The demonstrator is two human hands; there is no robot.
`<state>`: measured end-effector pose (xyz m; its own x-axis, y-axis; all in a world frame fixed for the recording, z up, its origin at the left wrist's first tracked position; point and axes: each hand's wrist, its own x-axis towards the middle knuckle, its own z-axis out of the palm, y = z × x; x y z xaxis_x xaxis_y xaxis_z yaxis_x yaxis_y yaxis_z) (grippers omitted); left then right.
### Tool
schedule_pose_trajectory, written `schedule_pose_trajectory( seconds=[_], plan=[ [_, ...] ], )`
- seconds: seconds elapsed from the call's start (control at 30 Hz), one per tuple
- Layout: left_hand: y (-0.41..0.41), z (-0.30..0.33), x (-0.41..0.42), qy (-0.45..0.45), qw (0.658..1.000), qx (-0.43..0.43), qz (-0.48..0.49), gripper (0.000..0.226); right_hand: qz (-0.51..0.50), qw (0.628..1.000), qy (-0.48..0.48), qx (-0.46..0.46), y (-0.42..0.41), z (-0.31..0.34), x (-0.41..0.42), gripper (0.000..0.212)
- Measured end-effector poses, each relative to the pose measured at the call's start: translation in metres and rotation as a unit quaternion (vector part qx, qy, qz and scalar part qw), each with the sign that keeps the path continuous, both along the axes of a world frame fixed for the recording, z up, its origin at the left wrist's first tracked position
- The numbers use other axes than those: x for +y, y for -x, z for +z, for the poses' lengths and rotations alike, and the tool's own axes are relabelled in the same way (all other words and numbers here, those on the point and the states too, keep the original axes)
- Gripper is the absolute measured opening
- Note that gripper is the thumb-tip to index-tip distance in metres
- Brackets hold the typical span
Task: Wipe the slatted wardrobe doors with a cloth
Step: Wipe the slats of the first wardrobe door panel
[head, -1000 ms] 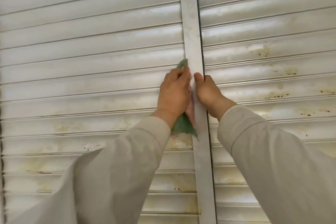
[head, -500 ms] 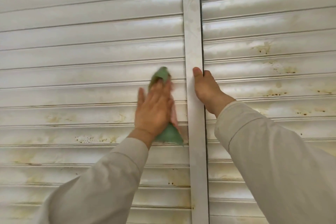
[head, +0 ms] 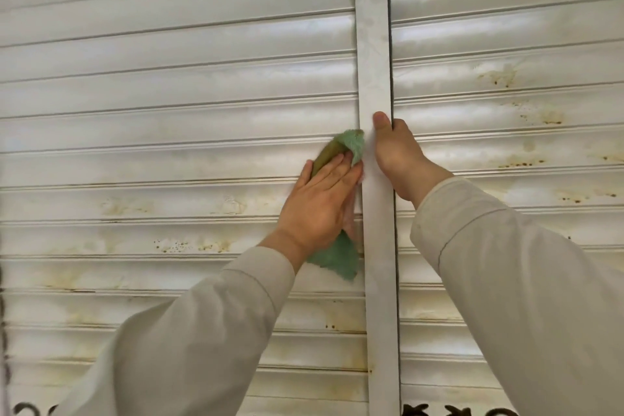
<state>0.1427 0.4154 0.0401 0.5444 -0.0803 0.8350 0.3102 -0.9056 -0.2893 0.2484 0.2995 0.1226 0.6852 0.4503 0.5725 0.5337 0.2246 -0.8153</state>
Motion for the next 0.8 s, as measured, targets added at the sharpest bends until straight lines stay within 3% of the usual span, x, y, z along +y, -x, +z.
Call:
schedule_pose_trajectory(
  seconds=[0.17, 0.33, 0.43, 0.5, 0.57, 0.63, 0.73, 0.8],
  plan=[
    [0.027, 0.011, 0.015, 0.001, 0.996, 0.039, 0.078, 0.056, -0.002, 1.0, 0.018, 0.001, 0.006, 0.002, -0.002, 0.06],
    [0.05, 0.009, 0.043, 0.176, 0.965, -0.111, 0.16, 0.063, 0.005, 1.0, 0.025, 0.007, 0.008, 0.003, -0.001, 0.057],
    [0.038, 0.01, 0.03, 0.223, 0.949, -0.154, 0.164, 0.067, 0.002, 1.0, 0.006, 0.017, 0.01, 0.002, 0.003, 0.056],
    [0.024, 0.011, 0.01, 0.179, 0.967, -0.105, 0.146, 0.066, -0.005, 1.0, -0.011, 0.022, 0.009, 0.0, 0.006, 0.057],
    [0.009, 0.002, -0.008, 0.079, 0.987, -0.018, 0.138, 0.064, -0.027, 0.998, -0.041, 0.028, 0.01, -0.005, 0.011, 0.056],
    [0.004, 0.0, -0.011, 0.036, 0.99, 0.042, 0.131, 0.064, -0.076, 0.995, -0.064, 0.03, 0.012, -0.009, 0.014, 0.055],
    [0.019, 0.005, 0.006, 0.028, 0.988, 0.053, 0.142, 0.067, -0.115, 0.991, -0.065, 0.02, 0.016, -0.012, 0.015, 0.054],
    [0.036, 0.005, 0.024, 0.075, 0.985, 0.02, 0.152, 0.069, -0.112, 0.992, -0.062, 0.017, 0.017, -0.012, 0.015, 0.054]
  ],
)
